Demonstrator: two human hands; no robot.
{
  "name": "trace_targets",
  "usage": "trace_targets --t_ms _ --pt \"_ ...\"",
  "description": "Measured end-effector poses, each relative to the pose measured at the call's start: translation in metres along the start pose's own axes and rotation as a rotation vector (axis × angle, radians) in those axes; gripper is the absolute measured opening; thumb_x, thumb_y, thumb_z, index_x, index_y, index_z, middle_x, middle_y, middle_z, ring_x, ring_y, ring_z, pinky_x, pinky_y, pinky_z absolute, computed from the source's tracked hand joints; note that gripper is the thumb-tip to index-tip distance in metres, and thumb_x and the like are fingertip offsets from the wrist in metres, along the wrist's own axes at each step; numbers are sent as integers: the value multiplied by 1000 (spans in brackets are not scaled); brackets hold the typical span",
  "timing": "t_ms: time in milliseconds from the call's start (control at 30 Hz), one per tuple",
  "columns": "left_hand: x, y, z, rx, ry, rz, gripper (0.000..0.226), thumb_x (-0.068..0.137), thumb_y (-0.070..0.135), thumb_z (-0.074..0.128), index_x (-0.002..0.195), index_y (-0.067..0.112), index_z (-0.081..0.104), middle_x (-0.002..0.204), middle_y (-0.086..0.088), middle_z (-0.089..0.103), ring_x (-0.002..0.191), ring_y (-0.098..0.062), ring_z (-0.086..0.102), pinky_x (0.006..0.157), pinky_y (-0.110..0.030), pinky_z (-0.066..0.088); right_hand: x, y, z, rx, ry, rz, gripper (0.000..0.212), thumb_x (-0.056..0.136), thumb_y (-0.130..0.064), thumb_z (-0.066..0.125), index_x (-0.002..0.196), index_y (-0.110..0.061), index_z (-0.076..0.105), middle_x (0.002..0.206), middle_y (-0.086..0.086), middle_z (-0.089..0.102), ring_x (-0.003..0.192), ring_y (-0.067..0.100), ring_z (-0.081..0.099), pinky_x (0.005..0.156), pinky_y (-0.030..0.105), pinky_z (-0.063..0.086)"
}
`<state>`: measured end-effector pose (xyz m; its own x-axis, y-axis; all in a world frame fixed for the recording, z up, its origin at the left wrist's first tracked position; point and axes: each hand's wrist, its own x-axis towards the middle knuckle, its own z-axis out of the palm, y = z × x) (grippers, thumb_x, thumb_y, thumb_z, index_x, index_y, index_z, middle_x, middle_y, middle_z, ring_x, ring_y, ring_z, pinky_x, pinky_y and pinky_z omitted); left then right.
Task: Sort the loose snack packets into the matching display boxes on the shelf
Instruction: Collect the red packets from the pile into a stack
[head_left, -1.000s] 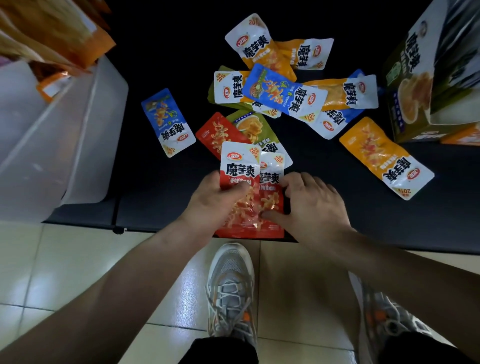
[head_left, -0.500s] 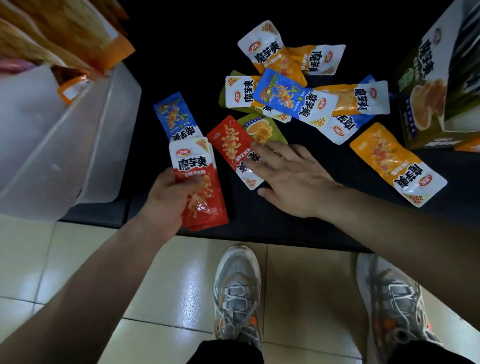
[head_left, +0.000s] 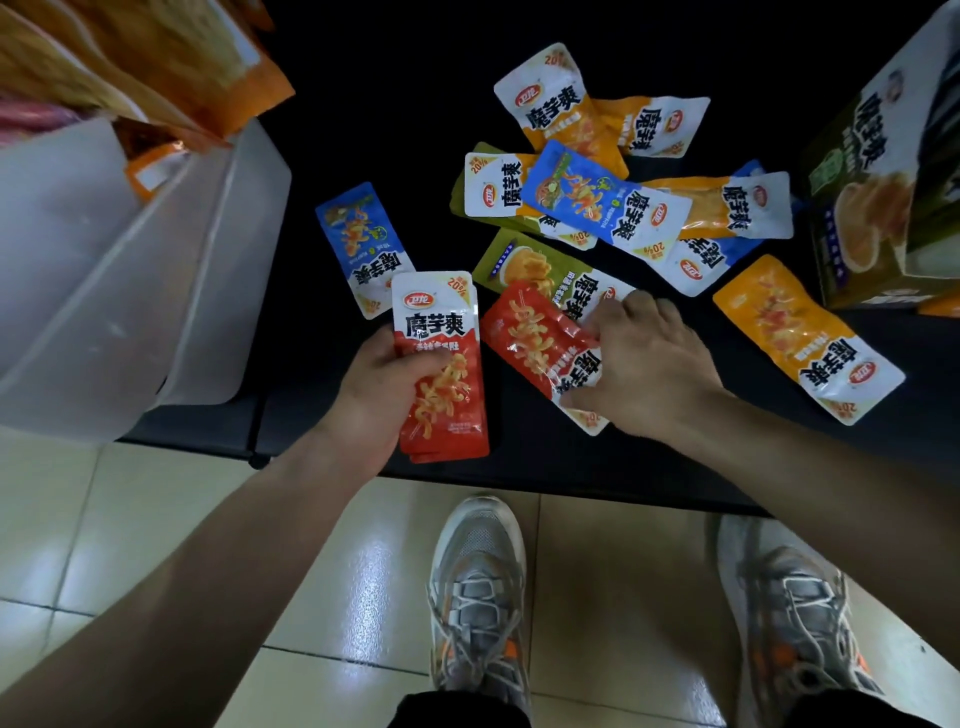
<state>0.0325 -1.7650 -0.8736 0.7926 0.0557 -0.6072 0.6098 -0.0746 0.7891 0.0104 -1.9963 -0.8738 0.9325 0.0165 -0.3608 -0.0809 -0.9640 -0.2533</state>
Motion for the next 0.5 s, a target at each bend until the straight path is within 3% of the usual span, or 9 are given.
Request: trace_targets --t_ms 167,233,300,400,500 --pt "4 4 4 0 41 6 18 89 9 70 104 19 68 90 -1 76 85 -23 74 87 -48 58 -11 21 -17 456 -51 -37 42 81 -24 82 106 -33 49 113 -7 63 92 10 64 66 21 48" --pt "5 8 7 -2 50 20 19 89 8 69 105 18 67 89 -1 75 84 -23 74 88 -48 58 -18 31 -34 552 -60 -102 31 83 -20 80 98 -38 60 104 -17 68 88 3 65 64 17 51" --pt "5 12 13 18 39 52 19 89 8 69 102 21 67 90 0 75 84 -22 73 90 -49 58 -23 40 -50 593 -132 -143 26 85 -20 78 95 -43 68 99 -20 69 89 6 67 73 24 55" --pt "-5 13 31 125 -72 98 23 82 9 72 99 23 69 88 1 76 84 -21 73 92 -48 57 -25 46 -64 635 -245 -200 22 85 -20 78 97 -38 71 97 -21 71 91 -3 66 73 20 51" --pt "-24 7 58 219 -280 72 33 78 20 72 111 19 69 96 -2 78 90 -23 74 93 -46 56 -24 45 -61 798 -164 -143 17 80 -17 82 90 -26 71 85 -14 75 79 -1 70 64 17 51"
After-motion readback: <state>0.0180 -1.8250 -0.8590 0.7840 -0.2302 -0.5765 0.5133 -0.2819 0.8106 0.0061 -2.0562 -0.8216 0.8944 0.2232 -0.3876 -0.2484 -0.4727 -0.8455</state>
